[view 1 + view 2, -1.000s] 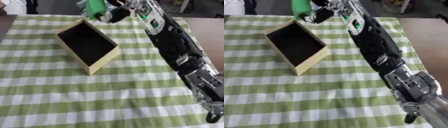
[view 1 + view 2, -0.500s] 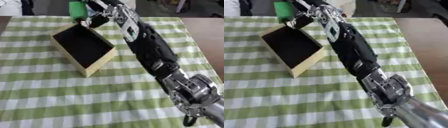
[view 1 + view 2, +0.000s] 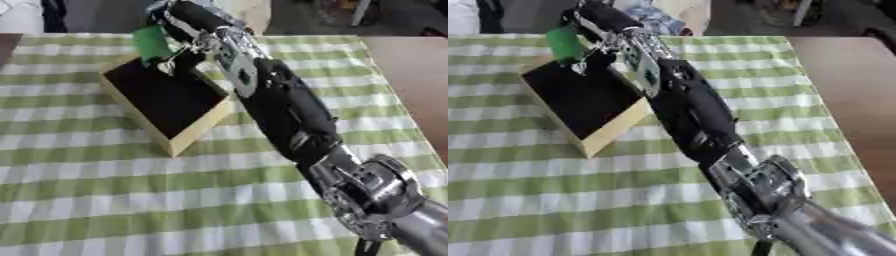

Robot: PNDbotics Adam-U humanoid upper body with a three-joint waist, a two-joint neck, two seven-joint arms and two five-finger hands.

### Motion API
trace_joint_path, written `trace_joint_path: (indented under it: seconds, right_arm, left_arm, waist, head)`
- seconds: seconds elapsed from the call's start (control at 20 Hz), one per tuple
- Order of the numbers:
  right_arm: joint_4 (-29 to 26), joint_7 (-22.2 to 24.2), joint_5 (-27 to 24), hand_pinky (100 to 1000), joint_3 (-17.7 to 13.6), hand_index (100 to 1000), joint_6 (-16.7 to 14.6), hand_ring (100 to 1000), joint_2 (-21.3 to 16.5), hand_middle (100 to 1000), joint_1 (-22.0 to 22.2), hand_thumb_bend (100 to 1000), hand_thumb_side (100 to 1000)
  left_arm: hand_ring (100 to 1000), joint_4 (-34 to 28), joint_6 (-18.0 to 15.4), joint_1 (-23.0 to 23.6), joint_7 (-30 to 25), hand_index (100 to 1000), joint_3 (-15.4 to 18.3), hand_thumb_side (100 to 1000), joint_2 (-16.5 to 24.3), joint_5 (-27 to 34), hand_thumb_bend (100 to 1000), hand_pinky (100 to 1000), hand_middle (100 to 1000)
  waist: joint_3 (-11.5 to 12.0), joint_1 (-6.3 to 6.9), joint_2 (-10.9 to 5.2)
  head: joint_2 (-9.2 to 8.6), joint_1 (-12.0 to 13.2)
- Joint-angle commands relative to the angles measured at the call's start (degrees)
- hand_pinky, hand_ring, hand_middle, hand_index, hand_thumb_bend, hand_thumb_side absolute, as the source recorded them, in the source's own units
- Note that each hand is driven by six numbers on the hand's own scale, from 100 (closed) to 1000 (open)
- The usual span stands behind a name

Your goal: Pick up objects on the table and place them in the box.

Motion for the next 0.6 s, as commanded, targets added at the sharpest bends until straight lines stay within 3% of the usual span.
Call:
trace_joint_path:
  seconds: [0.05, 0.4, 0.5, 0.55, 0.6]
  right_arm:
    - [0.7, 3.9, 4.2, 100, 0.5, 440, -0.8, 200, -0.2, 229, -1.4, 100, 109]
    - [0.4, 7.9, 5.8, 105, 0.4, 457, -1.9, 225, -0.1, 249, -1.5, 100, 105]
    - [0.2, 8.5, 5.5, 210, 0.5, 524, -2.1, 285, -0.1, 320, -1.5, 100, 100]
    - [-0.1, 8.8, 5.5, 292, 0.6, 601, -2.4, 360, -0.1, 423, -1.6, 100, 100]
    - [-0.4, 8.9, 5.6, 319, 0.7, 621, -2.7, 382, -0.2, 457, -1.6, 100, 100]
  left_arm:
    - [634, -0.8, 0.0, -0.4, -0.3, 714, 0.2, 566, 0.4, 0.1, 100, 537, 580]
    - [634, -0.8, 0.3, -0.1, -0.3, 713, 0.3, 566, 0.4, 0.0, 100, 536, 580]
    - [634, -0.8, 0.3, 0.0, -0.3, 713, 0.3, 566, 0.4, 0.0, 100, 536, 580]
    - [634, -0.8, 0.3, 0.0, -0.3, 713, 0.3, 566, 0.4, 0.1, 100, 536, 580]
    - [634, -0.8, 0.4, 0.0, -0.3, 713, 0.3, 566, 0.4, 0.1, 100, 536, 580]
  waist:
    - [0.0, 0.32, -1.13]
    - [-0.1, 0.26, -1.22]
    - [-0.1, 0.25, -1.24]
    - [-0.1, 0.25, -1.26]
    - [-0.1, 0.26, -1.28]
  head:
    - [-0.57, 0.3]
    - [-0.58, 0.5]
    - [-0.53, 0.6]
    - [-0.50, 0.6]
    - [-0.49, 0.6]
